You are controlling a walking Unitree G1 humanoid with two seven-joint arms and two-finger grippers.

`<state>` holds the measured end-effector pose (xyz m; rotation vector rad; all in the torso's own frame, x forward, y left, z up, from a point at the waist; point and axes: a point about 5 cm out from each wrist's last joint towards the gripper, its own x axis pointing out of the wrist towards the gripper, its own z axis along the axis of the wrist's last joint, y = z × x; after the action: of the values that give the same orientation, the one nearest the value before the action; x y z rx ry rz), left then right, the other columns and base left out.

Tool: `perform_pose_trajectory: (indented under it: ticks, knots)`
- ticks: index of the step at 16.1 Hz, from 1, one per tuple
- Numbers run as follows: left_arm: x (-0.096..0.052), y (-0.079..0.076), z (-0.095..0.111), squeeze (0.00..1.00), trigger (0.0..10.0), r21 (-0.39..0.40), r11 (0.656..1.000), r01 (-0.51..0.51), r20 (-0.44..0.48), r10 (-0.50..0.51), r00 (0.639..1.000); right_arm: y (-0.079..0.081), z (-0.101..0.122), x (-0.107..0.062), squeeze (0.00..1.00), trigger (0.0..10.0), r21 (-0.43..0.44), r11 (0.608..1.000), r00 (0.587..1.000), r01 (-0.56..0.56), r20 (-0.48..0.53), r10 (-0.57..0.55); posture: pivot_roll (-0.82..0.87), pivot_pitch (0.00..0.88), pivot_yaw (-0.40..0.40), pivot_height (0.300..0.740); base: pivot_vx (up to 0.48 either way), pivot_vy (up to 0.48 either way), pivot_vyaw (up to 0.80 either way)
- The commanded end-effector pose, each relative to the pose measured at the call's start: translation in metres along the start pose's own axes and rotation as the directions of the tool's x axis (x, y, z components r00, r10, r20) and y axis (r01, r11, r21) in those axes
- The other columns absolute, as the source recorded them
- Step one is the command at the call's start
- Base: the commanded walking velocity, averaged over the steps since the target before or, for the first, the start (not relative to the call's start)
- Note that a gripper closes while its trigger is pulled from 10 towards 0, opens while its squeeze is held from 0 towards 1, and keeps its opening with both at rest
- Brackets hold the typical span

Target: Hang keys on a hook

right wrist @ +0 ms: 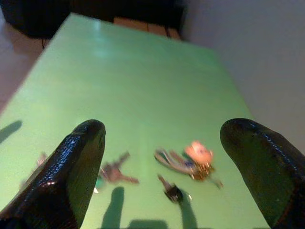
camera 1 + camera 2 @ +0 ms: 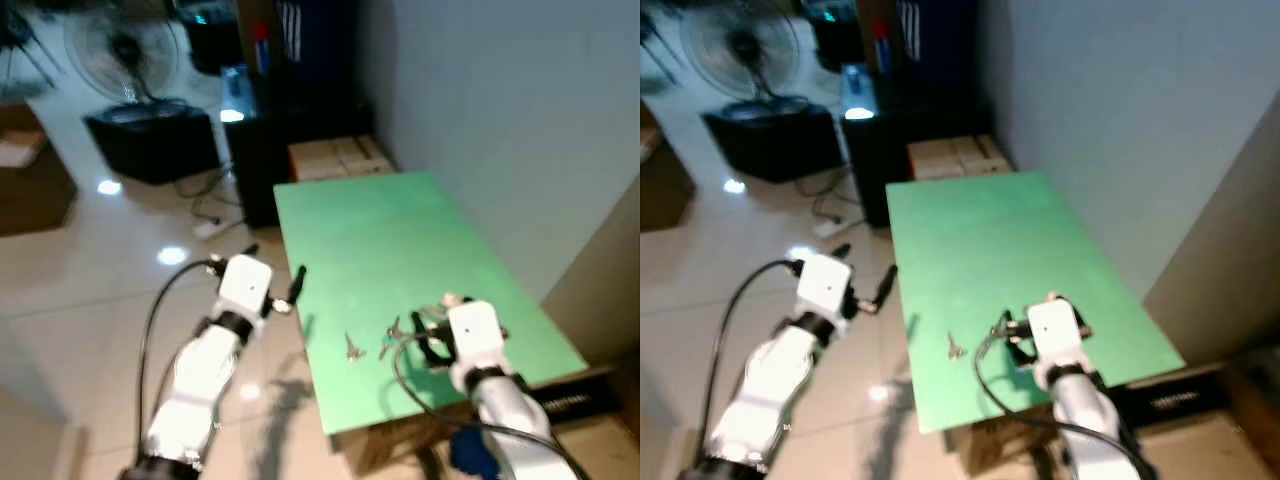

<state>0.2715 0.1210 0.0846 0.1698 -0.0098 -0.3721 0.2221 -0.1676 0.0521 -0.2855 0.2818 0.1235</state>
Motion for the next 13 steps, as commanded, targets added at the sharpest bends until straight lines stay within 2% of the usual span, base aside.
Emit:
perform_pose_trajectory:
  ticks: [1, 7, 10, 13]
  knots:
    - [0.004, 0.003, 0.005, 0.00, 10.0, 0.018, 1.000, -0.003, 0.010, 0.003, 1.000, 0.002, 0.001, 0.001, 0.00, 10.0, -0.004, 1.000, 1.000, -0.011, 0.004, 0.011, -0.15, 0.000, 0.037, 0.740, 0.000, 0.000, 0.00]
    - [0.005, 0.000, 0.004, 0.00, 10.0, 0.025, 1.000, -0.007, 0.007, 0.007, 1.000, 0.003, 0.001, 0.005, 0.00, 10.0, -0.020, 1.000, 1.000, -0.009, 0.002, 0.009, -0.14, 0.000, 0.035, 0.740, 0.000, 0.000, 0.00]
    - [0.004, -0.002, 0.005, 0.00, 10.0, 0.008, 1.000, 0.009, 0.021, -0.009, 1.000, 0.007, 0.002, 0.004, 0.00, 10.0, -0.058, 0.995, 0.997, -0.077, 0.010, 0.077, -0.14, 0.000, 0.035, 0.740, 0.000, 0.000, 0.00]
    - [-0.001, -0.008, 0.004, 0.00, 10.0, 0.020, 0.997, 0.078, 0.023, -0.078, 0.997, 0.010, -0.001, 0.002, 0.00, 10.0, -0.074, 0.992, 0.994, -0.107, -0.011, 0.107, -0.14, 0.000, 0.036, 0.740, 0.182, 0.000, 0.80]
